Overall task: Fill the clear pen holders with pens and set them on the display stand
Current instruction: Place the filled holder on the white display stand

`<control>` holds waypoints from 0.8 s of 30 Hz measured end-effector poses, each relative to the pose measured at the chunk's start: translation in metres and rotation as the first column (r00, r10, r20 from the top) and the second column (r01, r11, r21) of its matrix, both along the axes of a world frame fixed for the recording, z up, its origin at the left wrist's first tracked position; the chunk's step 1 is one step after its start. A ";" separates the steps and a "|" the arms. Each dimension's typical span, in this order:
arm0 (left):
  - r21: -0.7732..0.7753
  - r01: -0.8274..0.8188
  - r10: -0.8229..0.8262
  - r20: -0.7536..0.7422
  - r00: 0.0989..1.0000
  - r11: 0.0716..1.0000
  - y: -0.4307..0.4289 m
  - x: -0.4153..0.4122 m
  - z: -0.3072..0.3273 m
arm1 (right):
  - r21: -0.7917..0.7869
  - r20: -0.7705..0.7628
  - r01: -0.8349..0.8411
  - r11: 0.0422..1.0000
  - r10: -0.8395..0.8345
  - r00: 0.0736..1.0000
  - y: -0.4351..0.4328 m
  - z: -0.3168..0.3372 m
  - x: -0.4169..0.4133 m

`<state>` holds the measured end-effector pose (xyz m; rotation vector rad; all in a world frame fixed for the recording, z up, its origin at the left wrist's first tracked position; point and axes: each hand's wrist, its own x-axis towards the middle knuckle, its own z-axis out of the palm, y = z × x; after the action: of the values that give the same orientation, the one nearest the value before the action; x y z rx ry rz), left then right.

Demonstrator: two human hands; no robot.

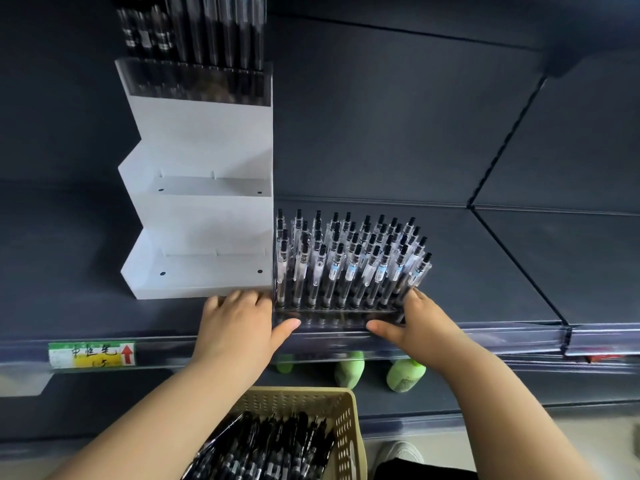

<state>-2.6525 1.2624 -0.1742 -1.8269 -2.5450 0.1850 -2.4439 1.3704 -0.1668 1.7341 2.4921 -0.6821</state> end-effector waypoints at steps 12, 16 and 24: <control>0.054 0.071 -0.071 -0.011 0.997 0.996 0.002 0.000 -0.001 | 0.023 -0.237 0.033 0.999 -0.027 0.971 -0.004 0.002 0.005; 0.159 0.068 -0.071 0.010 0.997 0.985 0.001 0.002 0.003 | 0.041 -0.258 0.053 0.998 -0.041 0.965 -0.004 0.009 0.008; 0.420 0.082 -0.085 -0.011 0.996 0.904 0.003 -0.002 0.020 | 0.141 -0.266 0.055 0.989 -0.015 0.964 0.000 0.036 0.008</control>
<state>-2.6542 1.2654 -0.1542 -1.7546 -2.2674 -0.3473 -2.4363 1.3705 -0.1310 1.8511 2.7574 -0.8001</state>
